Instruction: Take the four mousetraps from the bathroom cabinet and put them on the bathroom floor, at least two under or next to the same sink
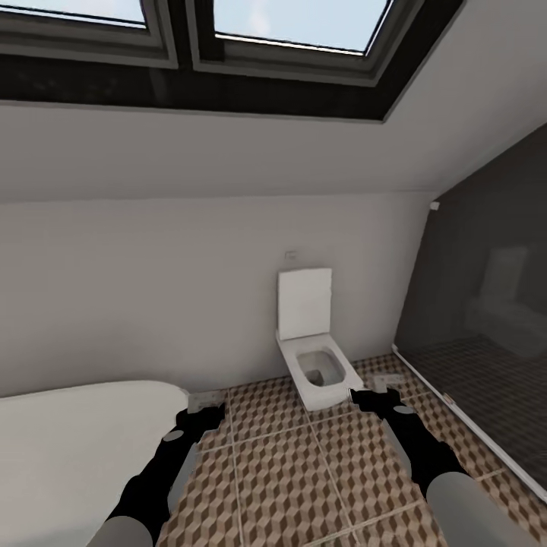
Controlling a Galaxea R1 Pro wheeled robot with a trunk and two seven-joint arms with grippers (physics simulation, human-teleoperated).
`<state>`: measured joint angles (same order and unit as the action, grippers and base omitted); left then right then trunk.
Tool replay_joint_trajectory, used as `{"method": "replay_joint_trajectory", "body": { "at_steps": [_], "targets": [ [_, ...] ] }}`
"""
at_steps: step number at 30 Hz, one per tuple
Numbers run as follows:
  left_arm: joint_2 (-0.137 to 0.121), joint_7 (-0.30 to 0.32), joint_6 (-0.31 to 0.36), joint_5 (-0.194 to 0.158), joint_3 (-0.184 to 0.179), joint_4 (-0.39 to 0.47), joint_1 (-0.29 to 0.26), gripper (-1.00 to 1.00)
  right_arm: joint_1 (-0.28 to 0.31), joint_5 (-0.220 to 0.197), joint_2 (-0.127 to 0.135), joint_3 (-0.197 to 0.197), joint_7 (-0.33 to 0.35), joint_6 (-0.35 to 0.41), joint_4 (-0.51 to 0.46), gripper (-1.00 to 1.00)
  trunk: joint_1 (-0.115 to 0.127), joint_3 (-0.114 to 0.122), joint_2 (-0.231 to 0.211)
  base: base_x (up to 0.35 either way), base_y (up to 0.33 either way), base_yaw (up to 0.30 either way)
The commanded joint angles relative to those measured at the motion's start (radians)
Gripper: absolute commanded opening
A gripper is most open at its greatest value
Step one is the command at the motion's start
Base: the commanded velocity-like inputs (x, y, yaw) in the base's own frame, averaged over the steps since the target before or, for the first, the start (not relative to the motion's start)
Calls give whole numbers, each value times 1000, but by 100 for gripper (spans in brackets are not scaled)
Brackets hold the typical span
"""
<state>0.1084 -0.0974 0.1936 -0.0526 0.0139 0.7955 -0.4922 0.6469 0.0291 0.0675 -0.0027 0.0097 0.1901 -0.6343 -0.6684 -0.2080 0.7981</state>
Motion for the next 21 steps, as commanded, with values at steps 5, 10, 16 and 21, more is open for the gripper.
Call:
{"method": "replay_joint_trajectory", "body": {
  "at_steps": [5, 10, 16, 21],
  "targets": [
    [1, -2, 6, -6, 1, 2, 0, 100, 1, 3, 0, 0, 1, 6, -1, 100, 19, 14, -34, 0, 0, -277],
    [1, -2, 6, -6, 1, 2, 0, 100, 1, 3, 0, 0, 1, 6, -2, 100, 38, 30, -69, 0, 0, -277],
    [1, -2, 6, -6, 1, 2, 0, 100, 1, 3, 0, 0, 1, 6, -1, 100, 61, 49, -111, 0, 0, -277],
    [1, -2, 6, -6, 1, 2, 0, 100, 0, 3, 0, 0, 1, 6, -1, 100, 80, 64, -146, 0, 0, -277]
  ]
}}
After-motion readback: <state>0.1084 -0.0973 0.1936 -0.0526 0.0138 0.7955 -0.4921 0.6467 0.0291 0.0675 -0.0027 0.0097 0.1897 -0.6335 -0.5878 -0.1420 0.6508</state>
